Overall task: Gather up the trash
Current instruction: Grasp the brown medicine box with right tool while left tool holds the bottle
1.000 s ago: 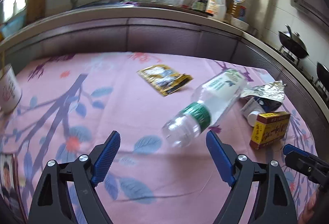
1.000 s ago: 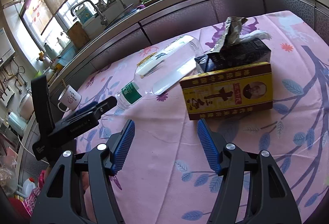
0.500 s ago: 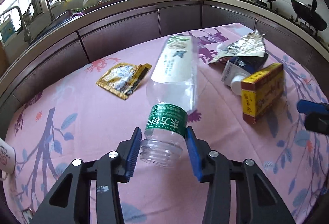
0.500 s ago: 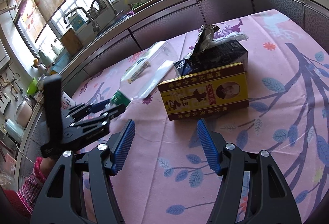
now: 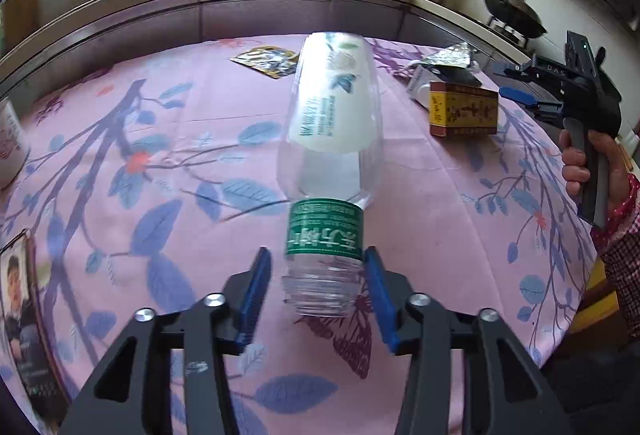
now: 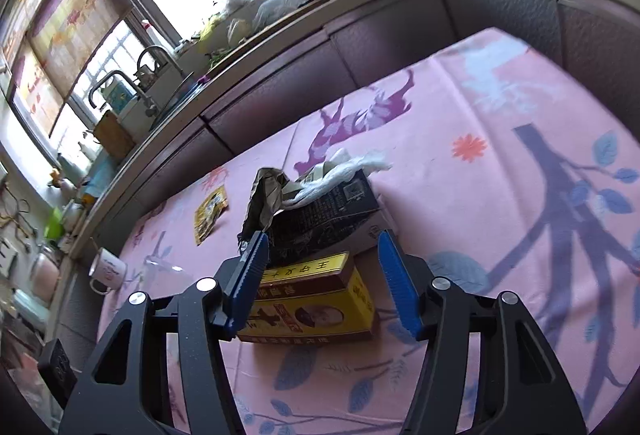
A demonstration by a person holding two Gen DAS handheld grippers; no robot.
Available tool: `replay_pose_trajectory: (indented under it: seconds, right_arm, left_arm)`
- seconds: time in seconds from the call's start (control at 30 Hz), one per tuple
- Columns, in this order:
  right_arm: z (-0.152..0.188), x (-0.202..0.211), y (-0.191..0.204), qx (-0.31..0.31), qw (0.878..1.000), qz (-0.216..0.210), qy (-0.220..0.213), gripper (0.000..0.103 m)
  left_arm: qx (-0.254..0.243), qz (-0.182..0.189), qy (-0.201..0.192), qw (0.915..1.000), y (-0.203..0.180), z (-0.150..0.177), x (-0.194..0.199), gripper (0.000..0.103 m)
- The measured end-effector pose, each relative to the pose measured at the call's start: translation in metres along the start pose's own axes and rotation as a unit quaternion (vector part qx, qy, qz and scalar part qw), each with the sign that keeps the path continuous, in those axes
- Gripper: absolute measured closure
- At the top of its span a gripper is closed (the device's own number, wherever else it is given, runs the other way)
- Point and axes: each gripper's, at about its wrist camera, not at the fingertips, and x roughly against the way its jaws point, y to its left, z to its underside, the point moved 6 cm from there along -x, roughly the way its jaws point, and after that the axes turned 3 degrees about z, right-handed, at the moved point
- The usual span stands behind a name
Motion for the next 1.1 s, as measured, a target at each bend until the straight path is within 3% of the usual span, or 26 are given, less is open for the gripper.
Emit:
replay_pose_trajectory:
  seconds: [0.07, 0.23, 0.33, 0.5, 0.63, 0.7, 0.77, 0.87, 0.9, 0.97, 1.03, 1.1]
  right_arm:
    - [0.01, -0.005, 0.005, -0.002, 1.0, -0.018, 0.023, 0.054]
    - [0.069, 0.015, 0.054, 0.072, 0.991, -0.083, 0.069, 0.056]
    - [0.094, 0.029, 0.07, 0.119, 0.987, -0.081, 0.077, 0.056]
    - [0.09, 0.045, 0.062, 0.121, 0.99, -0.058, 0.04, 0.056]
    - [0.089, 0.043, 0.057, 0.137, 0.989, -0.043, 0.041, 0.055]
    - [0.094, 0.037, 0.06, 0.154, 0.986, -0.045, 0.052, 0.049]
    - [0.102, 0.032, 0.067, 0.191, 0.98, -0.032, 0.055, 0.038]
    - [0.123, 0.014, 0.085, 0.305, 0.95, 0.006, 0.062, 0.027]
    - [0.127, 0.009, 0.087, 0.325, 0.943, 0.014, 0.065, 0.023]
    - [0.133, -0.004, 0.091, 0.361, 0.929, 0.024, 0.073, 0.023]
    - [0.135, -0.011, 0.093, 0.368, 0.926, 0.017, 0.077, 0.023]
    - [0.137, -0.014, 0.094, 0.368, 0.926, 0.007, 0.085, 0.03]
  left_arm:
    - [0.004, -0.011, -0.022, 0.9997, 0.001, -0.007, 0.009, 0.019]
    - [-0.005, -0.023, -0.042, 0.9988, -0.004, -0.03, 0.009, 0.013]
    - [-0.007, -0.025, -0.028, 0.9993, -0.008, -0.037, -0.003, 0.012]
    - [-0.008, -0.03, -0.013, 0.9994, -0.013, -0.043, -0.022, 0.012]
    - [-0.001, -0.04, 0.001, 0.9992, -0.01, -0.042, -0.031, 0.013]
    - [0.004, -0.041, 0.006, 0.9991, -0.008, -0.042, -0.034, 0.021]
    - [0.014, -0.028, 0.015, 0.9994, -0.006, -0.042, -0.038, 0.025]
    - [0.027, -0.007, 0.019, 0.9994, -0.006, -0.042, -0.04, 0.04]
    - [0.026, -0.009, 0.018, 0.9994, -0.006, -0.042, -0.04, 0.041]
    - [0.028, -0.009, 0.015, 0.9995, -0.006, -0.041, -0.039, 0.041]
    - [0.039, -0.001, 0.013, 0.9992, -0.004, -0.039, -0.036, 0.042]
    - [0.047, 0.007, 0.009, 0.9988, -0.003, -0.039, -0.031, 0.042]
